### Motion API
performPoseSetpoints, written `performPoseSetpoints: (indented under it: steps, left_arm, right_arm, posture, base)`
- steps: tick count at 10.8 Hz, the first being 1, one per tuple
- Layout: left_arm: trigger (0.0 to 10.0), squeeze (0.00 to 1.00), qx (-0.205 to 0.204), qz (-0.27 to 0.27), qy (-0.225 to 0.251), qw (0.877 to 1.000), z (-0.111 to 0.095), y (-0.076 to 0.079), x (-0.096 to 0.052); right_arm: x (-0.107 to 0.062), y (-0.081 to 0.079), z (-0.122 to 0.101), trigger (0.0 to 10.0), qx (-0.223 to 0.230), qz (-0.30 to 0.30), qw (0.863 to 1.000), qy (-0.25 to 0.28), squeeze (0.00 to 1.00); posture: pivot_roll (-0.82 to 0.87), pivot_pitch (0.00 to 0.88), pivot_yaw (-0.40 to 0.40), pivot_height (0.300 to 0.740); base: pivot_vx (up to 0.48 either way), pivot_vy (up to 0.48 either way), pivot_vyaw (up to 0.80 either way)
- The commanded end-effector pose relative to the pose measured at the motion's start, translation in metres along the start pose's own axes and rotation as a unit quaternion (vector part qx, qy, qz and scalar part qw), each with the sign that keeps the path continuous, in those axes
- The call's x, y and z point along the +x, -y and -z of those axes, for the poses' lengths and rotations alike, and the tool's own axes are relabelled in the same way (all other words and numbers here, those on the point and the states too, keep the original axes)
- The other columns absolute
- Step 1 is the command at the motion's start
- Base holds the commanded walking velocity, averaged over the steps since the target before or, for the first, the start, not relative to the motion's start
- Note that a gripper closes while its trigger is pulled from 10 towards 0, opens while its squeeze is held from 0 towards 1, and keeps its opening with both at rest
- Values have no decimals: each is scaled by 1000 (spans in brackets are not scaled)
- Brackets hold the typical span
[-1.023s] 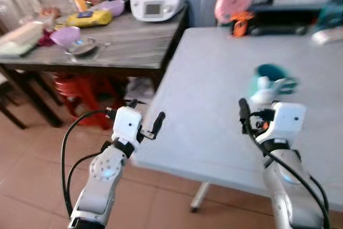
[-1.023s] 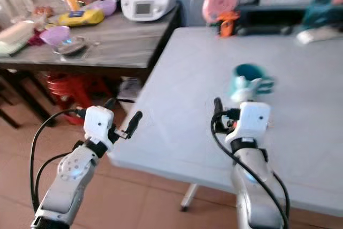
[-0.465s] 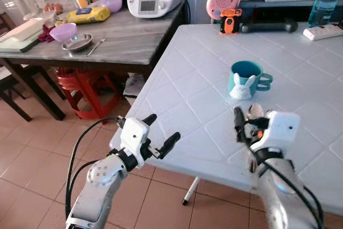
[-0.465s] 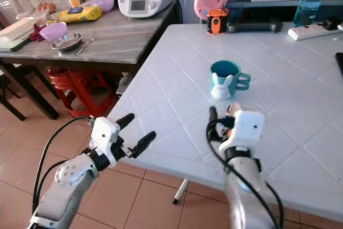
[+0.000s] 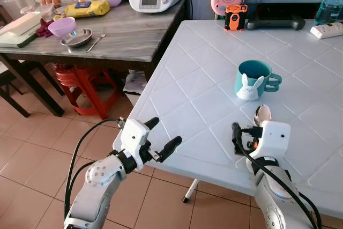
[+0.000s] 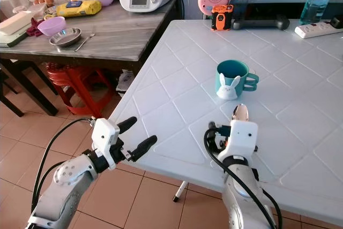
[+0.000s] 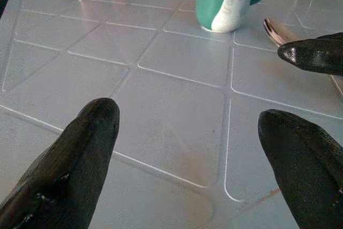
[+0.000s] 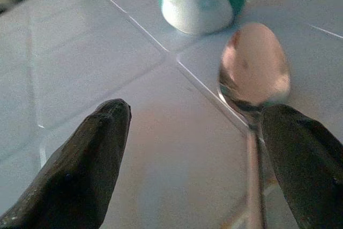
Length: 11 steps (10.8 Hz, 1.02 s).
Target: Setting the table
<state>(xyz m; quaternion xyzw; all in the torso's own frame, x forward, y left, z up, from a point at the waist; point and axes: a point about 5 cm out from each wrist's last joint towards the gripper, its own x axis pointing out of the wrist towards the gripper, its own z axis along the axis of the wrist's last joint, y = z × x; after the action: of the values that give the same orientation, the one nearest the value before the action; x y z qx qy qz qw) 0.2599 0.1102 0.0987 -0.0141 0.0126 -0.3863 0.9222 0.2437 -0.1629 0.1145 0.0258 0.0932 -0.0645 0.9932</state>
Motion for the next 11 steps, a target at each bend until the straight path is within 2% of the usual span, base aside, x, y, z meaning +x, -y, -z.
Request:
performPoseSetpoints:
  steps: [1, 3, 4, 5, 6, 11]
  left_arm:
    - [10000, 0, 2, -1, -1, 1000, -2, -2, -4]
    - [10000, 0, 0, 1, 1, 1000, -1, -1, -5]
    - [10000, 0, 0, 3, 0, 1000, -1, -1, -4]
    - [10000, 0, 0, 4, 0, 1000, 0, -1, -4]
    - [10000, 0, 0, 6, -1, 1000, 0, -1, -4]
    - [10000, 0, 0, 11, 1, 1000, -2, 2, -3]
  right_arm:
    - [-3, -2, -3, 10000, -3, 4, 1000, 2, 0]
    - [-5, 4, 1, 10000, -14, 33, 999, -12, 0]
    - [-6, 7, 4, 10000, -6, 42, 999, -21, 0]
    - [-6, 9, 8, 6039, 2, 46, 998, -36, 0]
    - [-7, 11, 12, 0, 0, 47, 998, -44, 0]
    - [3, 17, 14, 0, -11, 39, 997, -65, 0]
  posture:
    - [-160, 88, 150, 740]
    - [-164, 90, 151, 740]
    - [-164, 90, 151, 740]
    - [-166, 90, 154, 740]
    - [-166, 91, 156, 740]
    - [-165, 91, 154, 740]
  base:
    - [0, 0, 0]
    - [0, 0, 0]
    - [0, 0, 0]
    - [0, 0, 0]
    - [0, 0, 0]
    - [0, 0, 0]
